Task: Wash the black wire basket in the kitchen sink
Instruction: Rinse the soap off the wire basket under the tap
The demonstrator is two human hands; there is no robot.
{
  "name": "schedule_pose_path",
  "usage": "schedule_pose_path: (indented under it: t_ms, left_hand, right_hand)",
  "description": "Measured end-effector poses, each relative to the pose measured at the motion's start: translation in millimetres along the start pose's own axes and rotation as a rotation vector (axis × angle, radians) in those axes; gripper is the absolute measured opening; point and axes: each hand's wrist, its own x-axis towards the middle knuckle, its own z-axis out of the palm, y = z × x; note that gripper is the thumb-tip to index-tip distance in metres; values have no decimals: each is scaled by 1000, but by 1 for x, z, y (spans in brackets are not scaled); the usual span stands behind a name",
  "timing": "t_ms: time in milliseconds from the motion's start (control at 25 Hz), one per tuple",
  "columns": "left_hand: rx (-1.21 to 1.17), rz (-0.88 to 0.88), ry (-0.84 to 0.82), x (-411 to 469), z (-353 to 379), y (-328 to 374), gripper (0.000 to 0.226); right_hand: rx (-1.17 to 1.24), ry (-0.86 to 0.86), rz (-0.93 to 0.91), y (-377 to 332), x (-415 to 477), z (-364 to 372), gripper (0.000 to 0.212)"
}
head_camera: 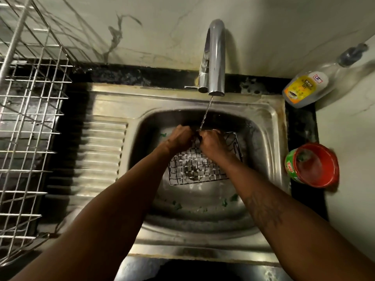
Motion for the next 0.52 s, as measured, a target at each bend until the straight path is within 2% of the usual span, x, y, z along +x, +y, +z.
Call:
schedule_pose_path:
  t_ms: [200,320,440,520]
  left_hand:
    - [-19,-32,5,15,6,-8,23]
    - [-84,-97,1,15,9,-16,23]
    - [-49,-111,-4,12,6,-21,22]
    - [-27,-105,-37,5,6,-28,18]
  right_hand:
    - [-34,-194,60,12,13,-4,19]
    - [23,-187,64,12,21,-8,24]
    - [39,-135,-36,8,21,-3,32]
    - [37,-197,-7,14,19,1,30]
